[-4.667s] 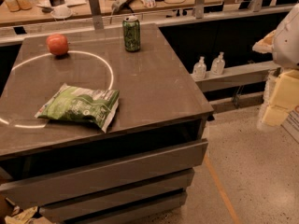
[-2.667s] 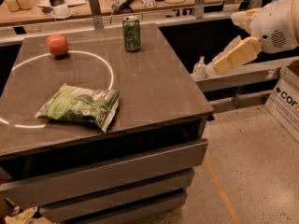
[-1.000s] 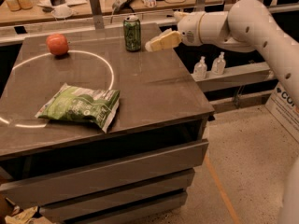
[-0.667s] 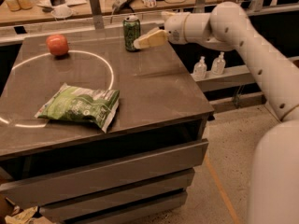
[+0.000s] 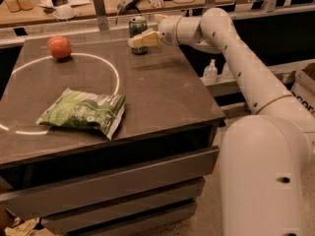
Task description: Pick green can
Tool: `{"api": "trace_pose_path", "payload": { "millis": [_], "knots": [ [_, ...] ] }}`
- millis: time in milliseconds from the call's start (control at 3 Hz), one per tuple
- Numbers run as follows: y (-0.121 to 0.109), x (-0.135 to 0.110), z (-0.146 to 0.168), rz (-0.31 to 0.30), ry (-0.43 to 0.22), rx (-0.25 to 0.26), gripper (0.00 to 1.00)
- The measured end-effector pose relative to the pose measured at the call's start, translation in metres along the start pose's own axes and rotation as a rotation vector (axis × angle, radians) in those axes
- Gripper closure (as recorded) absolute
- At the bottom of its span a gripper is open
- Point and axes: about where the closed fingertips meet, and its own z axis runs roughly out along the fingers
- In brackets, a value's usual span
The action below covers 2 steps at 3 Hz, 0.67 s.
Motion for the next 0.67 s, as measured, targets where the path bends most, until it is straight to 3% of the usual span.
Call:
{"api": "trace_pose_path", "payload": {
  "millis": [667],
  "knots": [
    [-0.0103,0.0172,0.0276,0.035,-0.035,-0.050,0.58]
  ]
}}
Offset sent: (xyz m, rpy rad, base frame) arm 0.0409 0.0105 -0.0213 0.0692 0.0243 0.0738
